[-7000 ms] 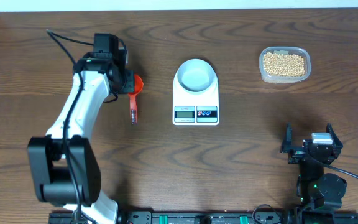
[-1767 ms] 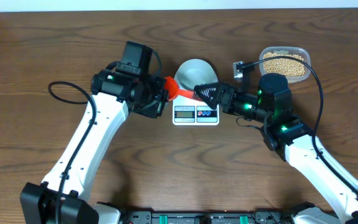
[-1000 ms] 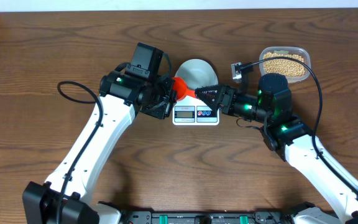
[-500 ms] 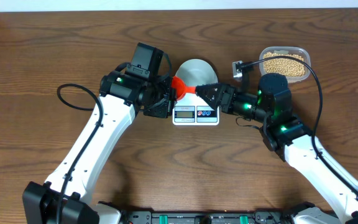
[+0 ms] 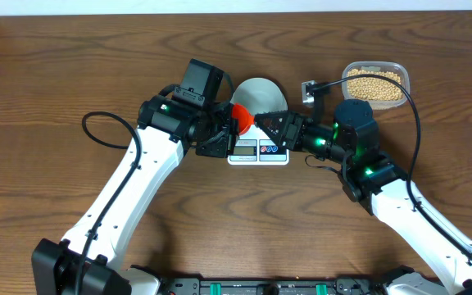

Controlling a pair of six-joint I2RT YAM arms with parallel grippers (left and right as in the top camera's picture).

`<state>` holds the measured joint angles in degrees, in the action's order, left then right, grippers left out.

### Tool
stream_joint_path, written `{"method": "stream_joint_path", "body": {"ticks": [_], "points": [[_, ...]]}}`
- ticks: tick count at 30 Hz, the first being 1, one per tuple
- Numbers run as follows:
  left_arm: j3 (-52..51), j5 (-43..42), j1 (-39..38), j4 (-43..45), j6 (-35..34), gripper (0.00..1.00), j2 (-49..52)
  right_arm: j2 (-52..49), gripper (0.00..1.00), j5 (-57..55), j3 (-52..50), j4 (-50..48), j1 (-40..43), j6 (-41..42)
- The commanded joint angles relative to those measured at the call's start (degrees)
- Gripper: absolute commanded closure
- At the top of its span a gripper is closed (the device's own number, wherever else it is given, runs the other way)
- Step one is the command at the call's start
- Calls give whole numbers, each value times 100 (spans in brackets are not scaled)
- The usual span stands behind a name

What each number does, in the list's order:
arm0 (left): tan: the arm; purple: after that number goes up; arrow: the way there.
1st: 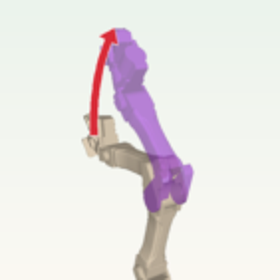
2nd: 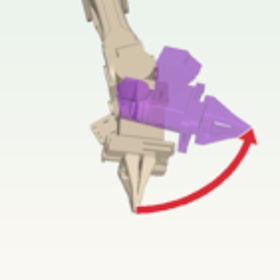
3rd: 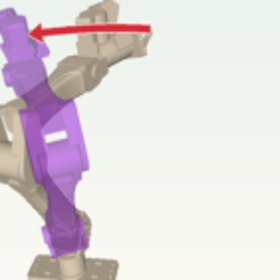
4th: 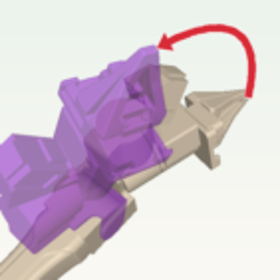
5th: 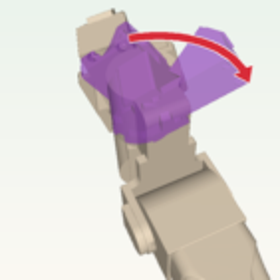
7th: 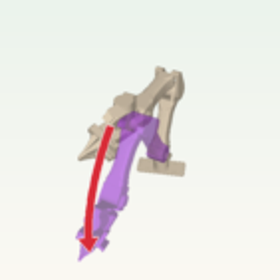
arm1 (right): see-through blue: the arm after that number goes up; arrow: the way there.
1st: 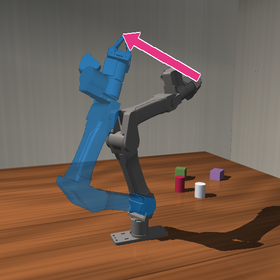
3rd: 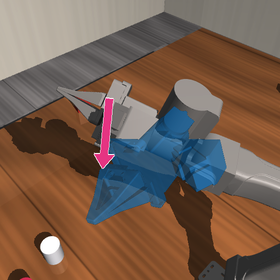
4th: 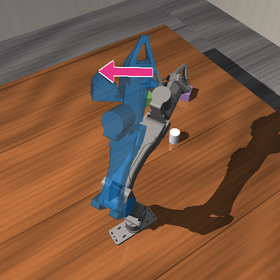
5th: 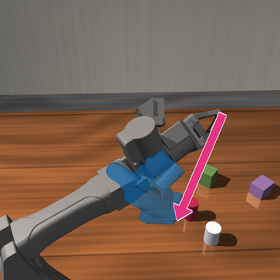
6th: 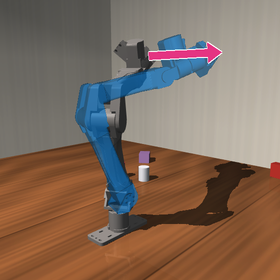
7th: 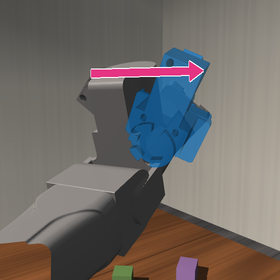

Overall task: Scoop item into bowl and weigh 50g on scale
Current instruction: 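Close the right gripper on the red scoop handle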

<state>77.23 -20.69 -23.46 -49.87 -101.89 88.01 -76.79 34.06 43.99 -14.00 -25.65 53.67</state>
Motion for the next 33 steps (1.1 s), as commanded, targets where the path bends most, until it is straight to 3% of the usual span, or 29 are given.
{"method": "stream_joint_path", "body": {"ticks": [1,11,33], "points": [[-39,37,-2,-15,-90,93,-66,-37,53,-57,96,-15,-33,-57],[-42,35,-4,-15,-90,93,-66,-37,68,-101,96,-15,-33,-55],[-42,35,-4,-15,-87,93,-66,-37,83,-227,96,-15,-33,-55]]}}
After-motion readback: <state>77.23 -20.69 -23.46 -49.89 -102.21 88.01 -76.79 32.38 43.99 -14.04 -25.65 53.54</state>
